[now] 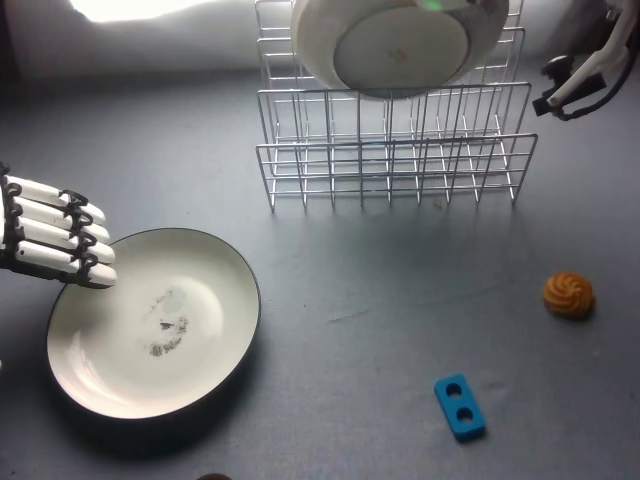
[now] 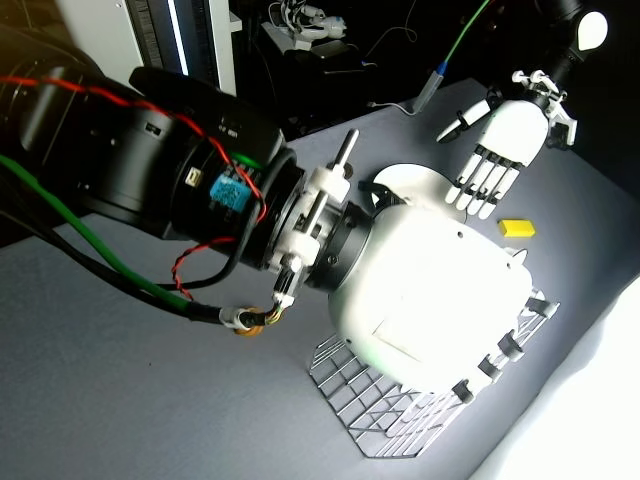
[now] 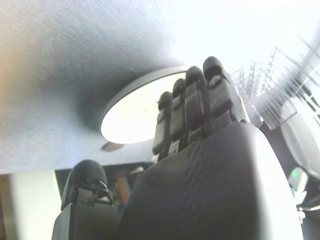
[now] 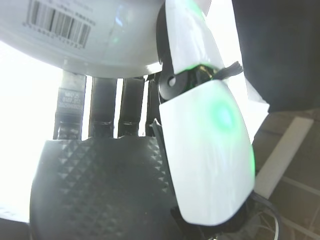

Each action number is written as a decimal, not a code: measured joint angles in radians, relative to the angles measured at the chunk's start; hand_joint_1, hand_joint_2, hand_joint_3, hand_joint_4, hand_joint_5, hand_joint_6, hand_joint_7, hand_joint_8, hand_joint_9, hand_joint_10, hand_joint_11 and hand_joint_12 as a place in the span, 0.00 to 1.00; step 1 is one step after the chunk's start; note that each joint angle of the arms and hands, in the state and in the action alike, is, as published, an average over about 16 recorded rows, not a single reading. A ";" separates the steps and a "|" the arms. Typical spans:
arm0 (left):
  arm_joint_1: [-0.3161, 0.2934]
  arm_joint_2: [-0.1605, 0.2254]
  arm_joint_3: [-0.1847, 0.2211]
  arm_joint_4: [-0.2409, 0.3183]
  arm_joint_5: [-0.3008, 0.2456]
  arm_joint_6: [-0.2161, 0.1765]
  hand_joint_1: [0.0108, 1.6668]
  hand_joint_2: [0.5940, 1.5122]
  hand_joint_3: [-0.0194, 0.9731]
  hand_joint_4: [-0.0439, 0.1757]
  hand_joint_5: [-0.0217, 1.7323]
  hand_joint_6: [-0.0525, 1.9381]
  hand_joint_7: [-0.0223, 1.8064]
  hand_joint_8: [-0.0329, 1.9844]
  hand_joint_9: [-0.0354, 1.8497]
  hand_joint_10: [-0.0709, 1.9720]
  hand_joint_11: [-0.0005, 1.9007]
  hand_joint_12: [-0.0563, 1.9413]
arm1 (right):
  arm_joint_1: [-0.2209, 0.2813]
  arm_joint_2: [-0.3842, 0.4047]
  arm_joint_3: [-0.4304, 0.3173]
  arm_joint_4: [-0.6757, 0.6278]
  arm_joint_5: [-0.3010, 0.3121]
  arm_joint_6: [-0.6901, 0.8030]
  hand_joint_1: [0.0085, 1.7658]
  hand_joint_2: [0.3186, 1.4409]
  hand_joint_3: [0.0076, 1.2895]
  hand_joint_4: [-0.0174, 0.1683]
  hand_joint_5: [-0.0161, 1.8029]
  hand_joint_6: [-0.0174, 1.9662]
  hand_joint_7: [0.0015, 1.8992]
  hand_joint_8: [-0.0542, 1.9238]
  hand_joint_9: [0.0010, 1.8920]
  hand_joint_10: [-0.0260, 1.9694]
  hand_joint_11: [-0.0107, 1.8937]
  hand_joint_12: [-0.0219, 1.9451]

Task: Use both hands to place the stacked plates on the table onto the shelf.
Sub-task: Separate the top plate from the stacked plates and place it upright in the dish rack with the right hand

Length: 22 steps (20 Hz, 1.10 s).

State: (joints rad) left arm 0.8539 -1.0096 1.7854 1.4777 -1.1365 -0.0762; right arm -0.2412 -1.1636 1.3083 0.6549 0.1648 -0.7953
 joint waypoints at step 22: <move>0.027 -0.004 0.006 -0.009 0.011 0.019 0.00 0.59 0.04 0.22 0.08 0.03 0.07 0.01 0.08 0.04 0.01 0.13 | -0.115 -0.067 0.107 0.009 0.046 0.003 0.76 0.64 0.00 0.04 0.47 0.49 0.52 0.42 0.51 0.54 0.39 0.75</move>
State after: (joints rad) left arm 0.8814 -1.0134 1.7912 1.4687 -1.1251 -0.0576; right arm -0.3562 -1.2304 1.4149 0.6642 0.2113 -0.7926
